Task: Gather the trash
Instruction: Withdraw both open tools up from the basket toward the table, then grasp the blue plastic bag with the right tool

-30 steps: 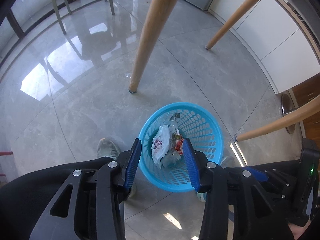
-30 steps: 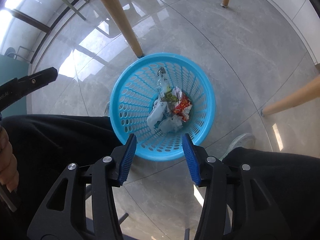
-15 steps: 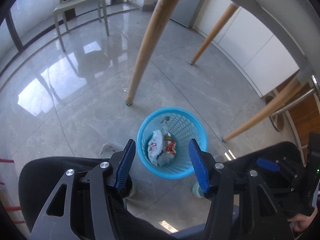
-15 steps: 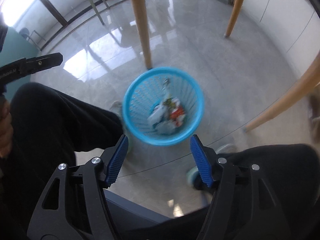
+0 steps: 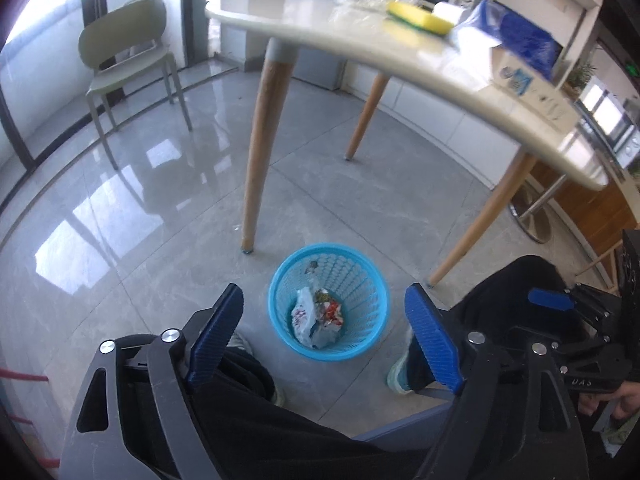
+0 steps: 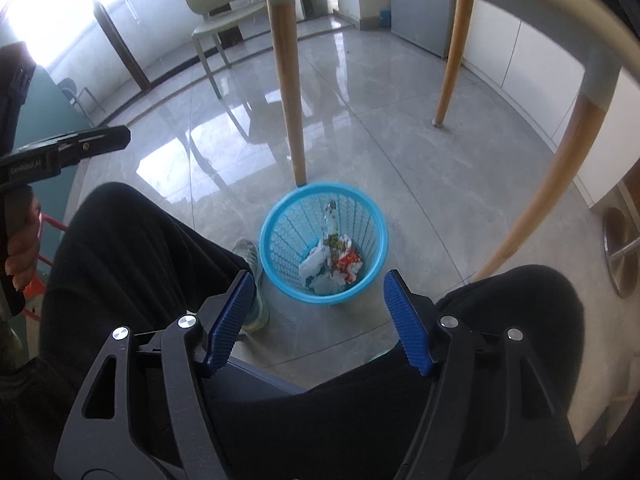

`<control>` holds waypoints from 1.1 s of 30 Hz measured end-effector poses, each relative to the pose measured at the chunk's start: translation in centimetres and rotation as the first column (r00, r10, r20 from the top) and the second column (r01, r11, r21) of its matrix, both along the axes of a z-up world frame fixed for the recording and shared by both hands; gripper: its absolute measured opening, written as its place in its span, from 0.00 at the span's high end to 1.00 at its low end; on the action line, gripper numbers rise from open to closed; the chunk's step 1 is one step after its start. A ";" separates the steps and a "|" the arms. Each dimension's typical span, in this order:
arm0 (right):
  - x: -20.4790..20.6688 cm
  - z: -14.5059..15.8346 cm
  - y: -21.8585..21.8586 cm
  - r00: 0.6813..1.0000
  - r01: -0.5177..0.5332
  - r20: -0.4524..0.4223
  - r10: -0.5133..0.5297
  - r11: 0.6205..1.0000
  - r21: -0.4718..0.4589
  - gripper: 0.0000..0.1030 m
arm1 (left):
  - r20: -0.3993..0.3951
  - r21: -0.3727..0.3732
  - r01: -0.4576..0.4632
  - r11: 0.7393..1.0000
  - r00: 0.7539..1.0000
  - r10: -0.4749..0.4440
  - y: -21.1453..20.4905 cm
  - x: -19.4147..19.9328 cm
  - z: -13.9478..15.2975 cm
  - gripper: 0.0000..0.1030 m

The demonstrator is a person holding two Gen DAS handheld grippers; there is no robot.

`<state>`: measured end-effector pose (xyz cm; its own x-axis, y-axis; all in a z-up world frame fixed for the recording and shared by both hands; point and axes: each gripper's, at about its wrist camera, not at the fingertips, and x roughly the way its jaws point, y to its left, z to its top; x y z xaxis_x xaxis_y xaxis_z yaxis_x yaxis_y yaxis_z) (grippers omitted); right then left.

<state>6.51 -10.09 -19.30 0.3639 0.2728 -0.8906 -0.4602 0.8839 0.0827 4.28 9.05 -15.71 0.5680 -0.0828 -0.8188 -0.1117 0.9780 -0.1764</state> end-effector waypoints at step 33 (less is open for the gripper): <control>7.1 18.7 -8.2 0.912 0.113 0.382 -0.151 0.986 0.121 0.09 | 0.131 0.321 0.484 0.814 0.828 -0.545 -10.7 6.9 13.6 0.06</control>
<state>13.57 -18.27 -0.56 0.7143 0.2741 -0.6439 -0.3525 0.9358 0.0073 11.18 -1.70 -2.15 0.6607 -0.2109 -0.7205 0.4309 0.8924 0.1339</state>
